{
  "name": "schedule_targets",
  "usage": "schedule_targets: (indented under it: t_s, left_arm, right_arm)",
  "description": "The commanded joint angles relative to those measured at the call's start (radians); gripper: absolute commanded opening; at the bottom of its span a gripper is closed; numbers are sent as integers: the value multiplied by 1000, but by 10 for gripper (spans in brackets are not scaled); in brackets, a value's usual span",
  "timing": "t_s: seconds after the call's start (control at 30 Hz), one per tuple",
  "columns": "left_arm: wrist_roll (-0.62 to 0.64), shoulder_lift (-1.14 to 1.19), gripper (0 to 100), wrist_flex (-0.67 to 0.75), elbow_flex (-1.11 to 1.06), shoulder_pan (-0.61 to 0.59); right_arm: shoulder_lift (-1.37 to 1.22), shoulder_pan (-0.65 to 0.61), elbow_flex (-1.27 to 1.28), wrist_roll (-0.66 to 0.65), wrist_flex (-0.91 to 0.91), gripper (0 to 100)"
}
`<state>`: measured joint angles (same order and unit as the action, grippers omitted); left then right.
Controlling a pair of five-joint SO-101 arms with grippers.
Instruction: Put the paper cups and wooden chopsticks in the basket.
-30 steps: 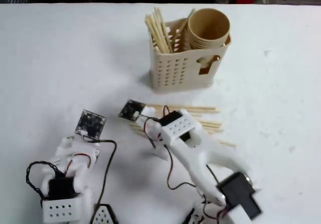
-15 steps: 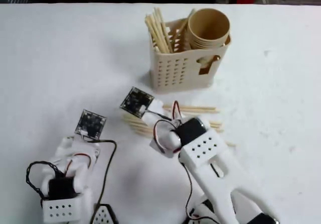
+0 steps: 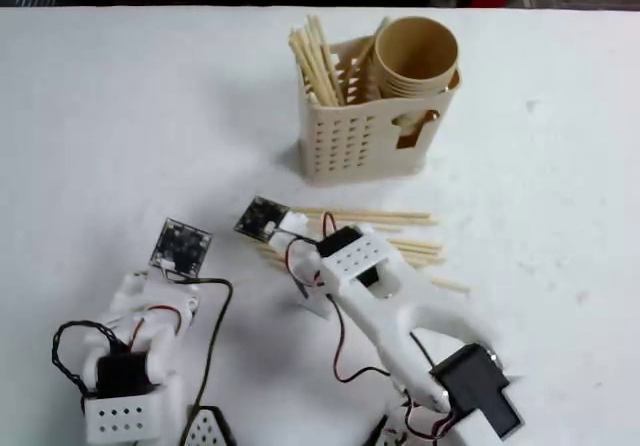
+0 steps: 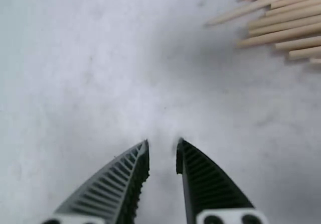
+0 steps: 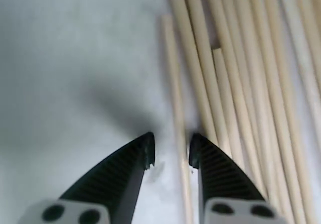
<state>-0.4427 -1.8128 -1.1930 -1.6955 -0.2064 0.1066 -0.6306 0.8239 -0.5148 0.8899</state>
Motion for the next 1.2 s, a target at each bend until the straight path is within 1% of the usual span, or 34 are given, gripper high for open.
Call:
schedule_targets:
  t_s: [0.0,0.1,0.23,0.33,0.7,0.77,0.87,0.93,1.03,1.1,1.17]
  left_arm:
    - [0,-10,109,-5,3,12]
    - [0,-10,109,-5,3,12]
    - [0,-10,109,-5,3,12]
    - [0,-10,109,-5,3,12]
    - [0,-10,109,-5,3,12]
    - [0,-10,109,-5,3,12]
    - [0,-10,109,-5,3,12]
    - [0,-10,109,-5,3,12]
    - [0,-10,109,-5,3,12]
    - [0,-10,109,-5,3,12]
    - [0,-10,109,-5,3,12]
  right_arm:
    - [-21,-5,-11,-9,-12,108]
    - [-21,-7,-6,-9,-10,18]
    - [-19,-8,-9,-3,15,15]
    - [30,-8,-3,-2,36,17]
    - [501,-5,34,2,182,17]
    - [581,-5,28,23,203,16]
    - [677,-5,-68,40,232,16]
    - [719,-5,-192,41,239,16]
    - [711,5,-414,43,229,16]
    - [664,25,-546,43,176,16]
    - [598,58,-649,43,65,16]
